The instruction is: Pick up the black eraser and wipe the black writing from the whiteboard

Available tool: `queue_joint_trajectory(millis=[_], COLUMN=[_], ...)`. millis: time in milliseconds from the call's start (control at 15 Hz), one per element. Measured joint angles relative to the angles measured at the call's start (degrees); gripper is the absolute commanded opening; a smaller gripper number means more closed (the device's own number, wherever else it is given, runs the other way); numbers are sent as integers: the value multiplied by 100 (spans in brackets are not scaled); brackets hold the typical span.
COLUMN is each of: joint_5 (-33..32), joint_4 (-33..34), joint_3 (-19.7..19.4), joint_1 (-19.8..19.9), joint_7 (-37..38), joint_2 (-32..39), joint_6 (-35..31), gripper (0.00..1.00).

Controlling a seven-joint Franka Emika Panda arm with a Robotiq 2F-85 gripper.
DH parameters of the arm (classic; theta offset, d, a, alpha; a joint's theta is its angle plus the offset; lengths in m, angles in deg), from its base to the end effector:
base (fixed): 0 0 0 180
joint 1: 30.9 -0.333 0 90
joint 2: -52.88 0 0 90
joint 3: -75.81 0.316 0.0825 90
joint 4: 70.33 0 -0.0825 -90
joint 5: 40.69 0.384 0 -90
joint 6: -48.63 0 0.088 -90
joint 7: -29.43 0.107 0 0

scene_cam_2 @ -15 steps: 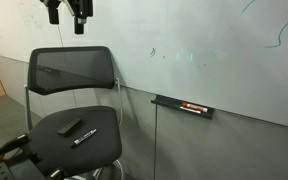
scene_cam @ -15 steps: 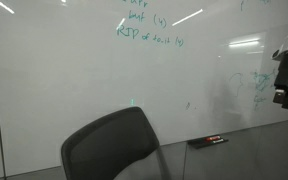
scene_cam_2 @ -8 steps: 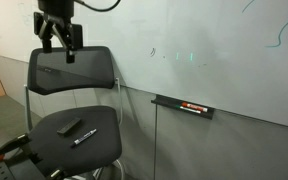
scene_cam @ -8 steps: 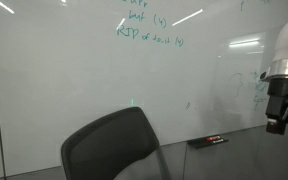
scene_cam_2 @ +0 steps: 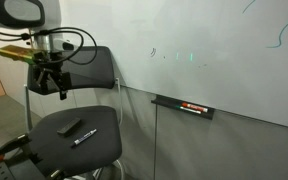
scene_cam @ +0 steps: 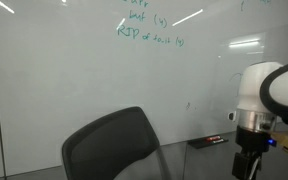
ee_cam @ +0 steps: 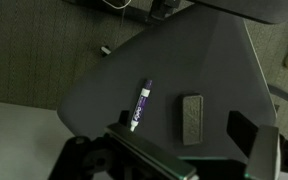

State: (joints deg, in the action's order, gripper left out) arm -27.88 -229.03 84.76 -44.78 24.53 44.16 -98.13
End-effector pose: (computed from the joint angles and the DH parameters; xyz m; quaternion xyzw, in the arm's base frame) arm 0.3512 0.1415 0.2541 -0.9880 -0.1447 0.0346 0.0418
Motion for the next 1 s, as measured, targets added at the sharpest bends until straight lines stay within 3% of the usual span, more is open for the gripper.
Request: queue_joint_trajectory(millis=[533, 1000], joint_5=[-259, -886], joint_4=[1119, 2197], joint_3=[655, 54], joint_1=[-467, -1464], joint_7=[1143, 1863], joint_2=[2856, 4508], joint_6=[-1191, -2320], gripper=[100, 100])
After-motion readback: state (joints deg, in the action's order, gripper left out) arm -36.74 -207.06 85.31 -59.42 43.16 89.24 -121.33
